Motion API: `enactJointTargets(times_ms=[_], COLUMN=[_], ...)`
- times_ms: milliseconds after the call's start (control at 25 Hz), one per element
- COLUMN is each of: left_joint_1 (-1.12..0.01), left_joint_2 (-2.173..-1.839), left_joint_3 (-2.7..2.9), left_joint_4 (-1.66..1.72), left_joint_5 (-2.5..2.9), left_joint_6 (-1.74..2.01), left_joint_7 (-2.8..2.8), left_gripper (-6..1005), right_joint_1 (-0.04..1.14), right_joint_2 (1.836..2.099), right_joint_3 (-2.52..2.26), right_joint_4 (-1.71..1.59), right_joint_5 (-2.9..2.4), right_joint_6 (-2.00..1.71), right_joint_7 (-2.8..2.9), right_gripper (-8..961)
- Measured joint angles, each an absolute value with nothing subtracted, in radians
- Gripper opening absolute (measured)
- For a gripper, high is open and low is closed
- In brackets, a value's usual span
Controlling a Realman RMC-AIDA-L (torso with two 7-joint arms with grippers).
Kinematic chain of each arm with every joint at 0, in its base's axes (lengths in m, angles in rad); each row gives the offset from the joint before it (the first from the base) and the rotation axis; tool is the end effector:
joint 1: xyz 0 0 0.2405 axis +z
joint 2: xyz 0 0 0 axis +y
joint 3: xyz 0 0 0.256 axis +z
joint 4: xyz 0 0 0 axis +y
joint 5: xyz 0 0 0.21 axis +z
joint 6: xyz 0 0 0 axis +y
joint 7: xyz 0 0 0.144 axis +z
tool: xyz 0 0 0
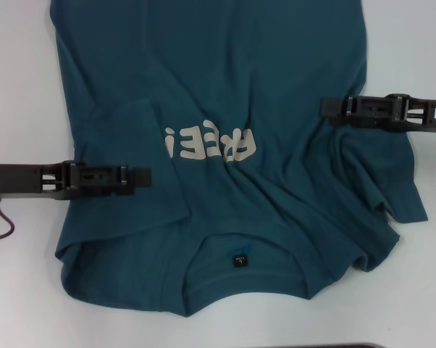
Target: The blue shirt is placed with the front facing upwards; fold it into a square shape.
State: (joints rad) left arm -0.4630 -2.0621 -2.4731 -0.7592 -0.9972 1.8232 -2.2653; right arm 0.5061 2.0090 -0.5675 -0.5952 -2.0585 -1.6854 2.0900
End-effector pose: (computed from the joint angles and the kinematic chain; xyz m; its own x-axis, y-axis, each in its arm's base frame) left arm -0.2745 0.2847 0.0165 0.2409 0.9395 0.2437 0.8907 -0.3137 0.3290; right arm 0.2853 0.3126 0.0269 0.2369 -0.8559 -0.4597 -0.8733 -0.3949 0.2852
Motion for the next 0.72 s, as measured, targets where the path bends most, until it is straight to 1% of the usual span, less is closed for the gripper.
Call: enactJointTargets(times_ms=[320,400,480,520,560,600,640,720], left_joint_1=[-0.439,-0.438,-0.437,-0.437,-0.437,-0.437,-0.436,-0.435], left_joint_2=[-2.062,-2.062,-2.062,-2.062,-2.062,-2.062,-2.062,-2.062], left_joint_3=[-2.481,-2.487,-2.493,-2.493,-2.493,-2.494,-2.494,-2.496], left_joint_4=[-0.759,-0.759,-0.759,-0.759,-0.759,-0.759,-0.759,-0.759], left_joint_5=[-1.0,-1.002,-1.001,-1.0,-1.0,-1.0,-1.0,-1.001], left_joint_6=[1.825,1.826,1.825,1.824,1.822,1.821,1.819,1.815], left_joint_7=[-2.271,-2.273,-2.273,-2.273,-2.274,-2.274,-2.274,-2.275], left_gripper=[815,815,815,815,815,815,815,815], right_joint_1=[0.499,0.497,0.489,0.482,0.474,0.457,0.457,0.439], right_joint_2=[1.999,1.988,1.967,1.952,1.935,1.902,1.902,1.871], right_joint_3=[-0.539,-0.537,-0.536,-0.534,-0.532,-0.529,-0.529,-0.528], right_joint_4=[-0.595,-0.597,-0.601,-0.602,-0.603,-0.602,-0.602,-0.604], right_joint_5=[-2.068,-2.081,-2.098,-2.103,-2.107,-2.109,-2.109,-2.116], right_joint_6=[-1.684,-1.685,-1.682,-1.68,-1.672,-1.656,-1.656,-1.645], right_joint_7=[2.041,2.058,2.097,2.125,2.156,2.222,2.222,2.283], right_gripper=[912,912,913,913,913,913,913,913])
